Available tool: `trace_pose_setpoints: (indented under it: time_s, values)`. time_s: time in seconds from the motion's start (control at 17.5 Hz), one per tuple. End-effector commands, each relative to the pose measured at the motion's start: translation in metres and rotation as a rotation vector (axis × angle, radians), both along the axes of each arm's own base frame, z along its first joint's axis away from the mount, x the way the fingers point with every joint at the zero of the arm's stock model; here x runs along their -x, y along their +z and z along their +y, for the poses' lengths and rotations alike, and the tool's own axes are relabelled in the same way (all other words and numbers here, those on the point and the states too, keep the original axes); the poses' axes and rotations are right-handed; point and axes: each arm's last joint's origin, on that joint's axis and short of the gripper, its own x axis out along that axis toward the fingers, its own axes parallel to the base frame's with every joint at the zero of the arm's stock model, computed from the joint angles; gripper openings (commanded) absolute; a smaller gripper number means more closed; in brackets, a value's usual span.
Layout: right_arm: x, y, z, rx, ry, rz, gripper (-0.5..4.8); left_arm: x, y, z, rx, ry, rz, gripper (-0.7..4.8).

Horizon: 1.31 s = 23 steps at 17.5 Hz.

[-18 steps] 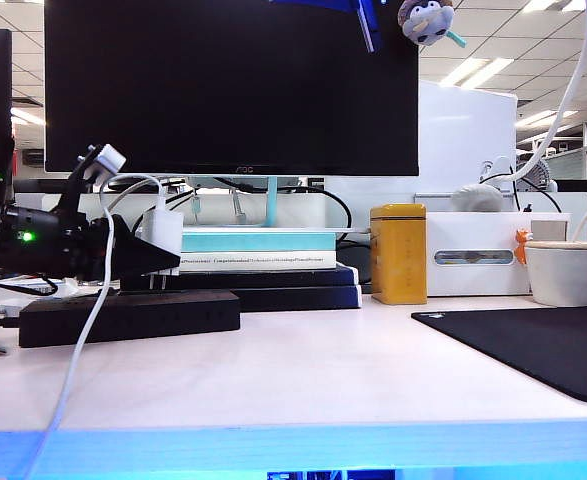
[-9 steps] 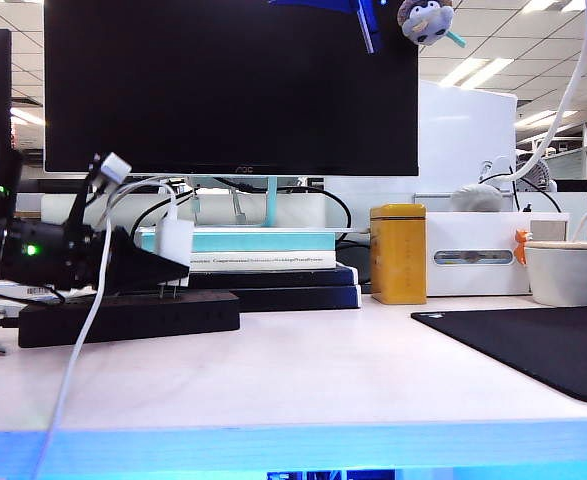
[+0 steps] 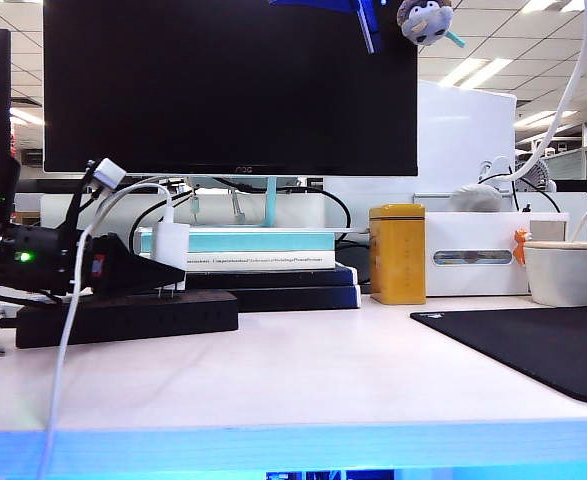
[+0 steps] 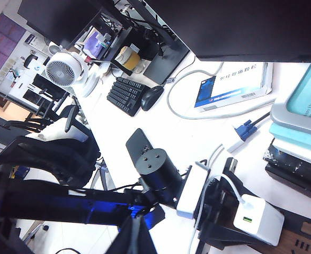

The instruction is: Plug the white charger into the left socket.

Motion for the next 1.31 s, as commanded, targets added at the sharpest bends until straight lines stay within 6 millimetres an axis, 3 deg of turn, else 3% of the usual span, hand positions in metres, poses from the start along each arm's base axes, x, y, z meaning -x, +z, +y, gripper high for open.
trace_pose_setpoints:
  time_s: [0.06, 0.29, 0.63, 0.74, 1.26, 1.31]
  values:
    - [0.002, 0.005, 0.000, -0.007, 0.004, -0.025, -0.01, 0.006, -0.022, 0.009, -0.026, -0.028, 0.048, 0.23]
    - [0.002, 0.005, 0.000, -0.005, 0.006, -0.030, -0.01, 0.008, -0.038, 0.022, -0.055, 0.045, 0.083, 0.22]
    - [0.002, 0.005, 0.000, -0.005, 0.006, -0.030, -0.01, 0.007, -0.037, 0.021, -0.070, 0.072, 0.078, 0.23]
    - [0.002, 0.005, 0.000, -0.005, 0.005, -0.030, -0.01, 0.006, -0.038, 0.021, -0.030, 0.142, 0.191, 0.22]
    - [0.002, 0.005, 0.000, -0.008, 0.004, -0.030, -0.01, 0.007, -0.039, 0.013, -0.019, 0.119, 0.231, 0.38]
    - [0.002, 0.006, 0.000, -0.012, 0.003, -0.030, -0.01, 0.008, -0.039, 0.011, -0.020, 0.114, 0.231, 2.14]
